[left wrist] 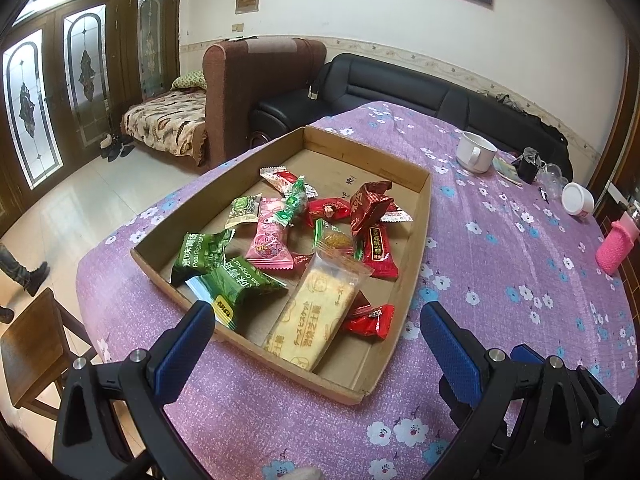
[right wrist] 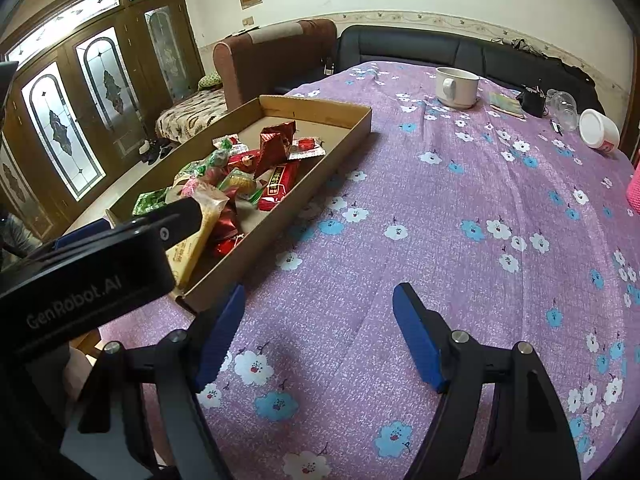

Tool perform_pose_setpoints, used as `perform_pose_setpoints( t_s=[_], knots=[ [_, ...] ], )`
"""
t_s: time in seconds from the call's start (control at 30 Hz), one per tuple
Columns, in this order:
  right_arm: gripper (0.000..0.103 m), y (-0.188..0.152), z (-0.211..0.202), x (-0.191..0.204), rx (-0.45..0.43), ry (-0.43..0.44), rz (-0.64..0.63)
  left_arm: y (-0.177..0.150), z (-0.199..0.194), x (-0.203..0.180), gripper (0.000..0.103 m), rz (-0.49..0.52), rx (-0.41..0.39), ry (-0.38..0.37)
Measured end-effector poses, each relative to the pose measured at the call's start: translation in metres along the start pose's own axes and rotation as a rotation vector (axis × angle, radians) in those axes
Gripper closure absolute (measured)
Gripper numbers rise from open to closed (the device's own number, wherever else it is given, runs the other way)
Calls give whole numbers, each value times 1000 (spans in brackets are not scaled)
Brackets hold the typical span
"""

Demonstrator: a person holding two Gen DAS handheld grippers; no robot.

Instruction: Organize snacks

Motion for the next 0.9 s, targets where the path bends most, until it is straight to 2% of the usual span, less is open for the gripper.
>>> perform_pose_setpoints(
  t_s=[0.9],
  knots=[
    [26, -2, 4, 2, 17, 9, 1, -4, 2, -2, 0, 3, 22, -8]
  ],
)
Point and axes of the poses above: each gripper's, at about its wrist camera, not at the fingertips, and z roughly the way its jaws point, x to its left, y to its top, the point moved 6 cm from there along z, roughly the way its jaws point, and after that the axes turned 15 degrees about y, right-handed, at the moved point
